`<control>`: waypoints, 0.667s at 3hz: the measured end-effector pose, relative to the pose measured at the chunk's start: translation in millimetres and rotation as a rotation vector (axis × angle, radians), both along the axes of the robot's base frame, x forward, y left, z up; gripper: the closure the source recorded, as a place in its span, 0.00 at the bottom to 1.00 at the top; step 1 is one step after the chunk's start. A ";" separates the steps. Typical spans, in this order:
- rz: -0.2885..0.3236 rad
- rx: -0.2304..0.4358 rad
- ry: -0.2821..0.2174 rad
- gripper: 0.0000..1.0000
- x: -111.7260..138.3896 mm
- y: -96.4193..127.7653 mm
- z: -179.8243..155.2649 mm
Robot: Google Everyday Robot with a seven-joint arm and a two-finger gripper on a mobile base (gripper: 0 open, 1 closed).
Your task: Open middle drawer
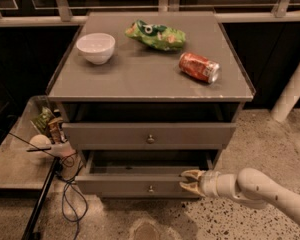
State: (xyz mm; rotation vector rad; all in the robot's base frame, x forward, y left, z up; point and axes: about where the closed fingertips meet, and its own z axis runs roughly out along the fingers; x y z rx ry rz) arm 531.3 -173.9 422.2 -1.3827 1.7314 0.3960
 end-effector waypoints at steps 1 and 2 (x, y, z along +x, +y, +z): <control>0.000 0.000 0.000 1.00 0.1 0.7 2.9; 0.000 0.000 0.000 0.88 0.1 0.7 3.0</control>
Offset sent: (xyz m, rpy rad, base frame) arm 0.0001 0.0007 0.0027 0.0000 0.0000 0.0000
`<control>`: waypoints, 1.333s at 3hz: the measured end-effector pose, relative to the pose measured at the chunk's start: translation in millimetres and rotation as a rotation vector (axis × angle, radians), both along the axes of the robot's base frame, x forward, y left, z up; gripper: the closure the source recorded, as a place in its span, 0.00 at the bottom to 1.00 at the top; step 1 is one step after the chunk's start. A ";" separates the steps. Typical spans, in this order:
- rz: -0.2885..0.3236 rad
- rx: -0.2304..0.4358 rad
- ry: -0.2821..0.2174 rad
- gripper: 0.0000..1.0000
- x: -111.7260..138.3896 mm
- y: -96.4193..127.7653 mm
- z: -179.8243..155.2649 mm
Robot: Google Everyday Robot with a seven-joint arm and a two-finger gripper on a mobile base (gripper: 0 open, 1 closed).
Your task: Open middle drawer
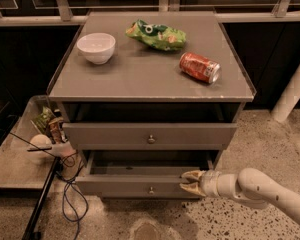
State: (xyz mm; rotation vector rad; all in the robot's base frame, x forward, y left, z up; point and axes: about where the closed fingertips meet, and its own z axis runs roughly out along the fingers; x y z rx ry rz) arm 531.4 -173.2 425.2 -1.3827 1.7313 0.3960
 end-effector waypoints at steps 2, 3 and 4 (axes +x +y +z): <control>0.000 0.000 0.000 0.40 0.0 0.1 0.0; 0.000 0.001 0.012 0.18 1.0 -0.8 -3.3; 0.000 0.001 0.012 0.00 1.0 -0.8 -2.6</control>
Offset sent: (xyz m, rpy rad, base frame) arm 0.0000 0.0000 0.0000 0.0000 0.0000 0.0000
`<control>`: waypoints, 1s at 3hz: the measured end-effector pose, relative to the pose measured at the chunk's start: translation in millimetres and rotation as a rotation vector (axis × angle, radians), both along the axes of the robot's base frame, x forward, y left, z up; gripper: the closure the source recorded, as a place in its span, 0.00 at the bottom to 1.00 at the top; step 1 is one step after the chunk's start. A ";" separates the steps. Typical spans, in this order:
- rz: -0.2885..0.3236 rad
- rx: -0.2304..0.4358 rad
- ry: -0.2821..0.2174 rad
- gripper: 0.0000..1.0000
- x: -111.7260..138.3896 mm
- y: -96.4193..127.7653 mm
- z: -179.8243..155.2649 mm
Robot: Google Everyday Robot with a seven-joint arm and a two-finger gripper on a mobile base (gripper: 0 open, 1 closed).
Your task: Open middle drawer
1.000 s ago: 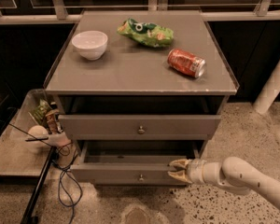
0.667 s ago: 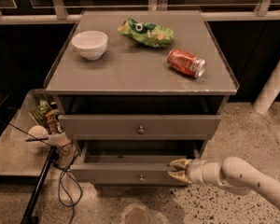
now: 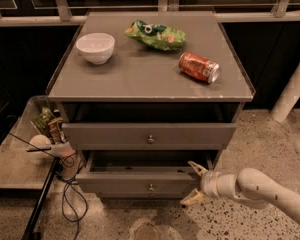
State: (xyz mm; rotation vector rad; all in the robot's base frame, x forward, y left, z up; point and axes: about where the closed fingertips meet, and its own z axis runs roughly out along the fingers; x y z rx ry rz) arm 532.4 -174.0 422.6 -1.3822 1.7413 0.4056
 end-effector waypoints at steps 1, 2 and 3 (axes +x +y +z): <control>0.000 0.000 0.000 0.00 0.0 0.0 0.0; 0.000 0.000 0.000 0.18 0.0 0.0 0.0; 0.000 0.000 0.000 0.41 0.0 0.1 0.0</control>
Offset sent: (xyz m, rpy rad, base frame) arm 0.0000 0.0000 0.0000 0.0000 0.0000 0.0000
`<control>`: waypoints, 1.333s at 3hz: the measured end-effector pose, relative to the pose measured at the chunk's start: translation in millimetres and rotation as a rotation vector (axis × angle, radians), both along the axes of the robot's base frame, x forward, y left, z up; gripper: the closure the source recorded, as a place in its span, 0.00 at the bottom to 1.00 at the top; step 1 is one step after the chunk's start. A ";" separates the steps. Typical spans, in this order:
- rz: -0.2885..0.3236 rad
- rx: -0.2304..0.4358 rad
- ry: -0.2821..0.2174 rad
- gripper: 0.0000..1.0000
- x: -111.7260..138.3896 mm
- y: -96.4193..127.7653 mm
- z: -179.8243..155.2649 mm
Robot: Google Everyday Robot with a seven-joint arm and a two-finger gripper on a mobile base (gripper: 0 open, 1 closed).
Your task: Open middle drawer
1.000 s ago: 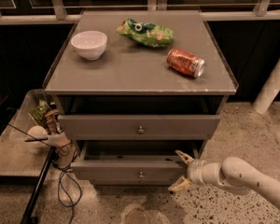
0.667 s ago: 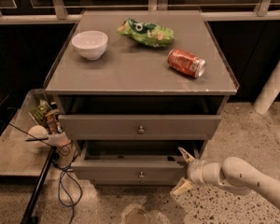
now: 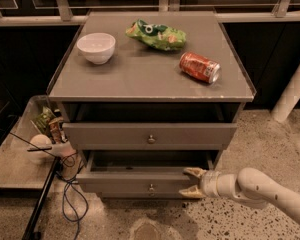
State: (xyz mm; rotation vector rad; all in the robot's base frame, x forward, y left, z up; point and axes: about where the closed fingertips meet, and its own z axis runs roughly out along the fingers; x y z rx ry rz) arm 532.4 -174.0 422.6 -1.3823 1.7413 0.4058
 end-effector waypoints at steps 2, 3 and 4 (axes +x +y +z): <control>0.000 0.000 0.000 0.87 0.0 0.1 0.0; 0.000 0.000 0.000 1.00 0.0 0.1 0.0; -0.007 0.002 0.027 1.00 -12.9 -5.4 -7.7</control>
Offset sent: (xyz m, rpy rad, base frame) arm 0.0000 0.0000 0.0000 0.0000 0.0000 0.0000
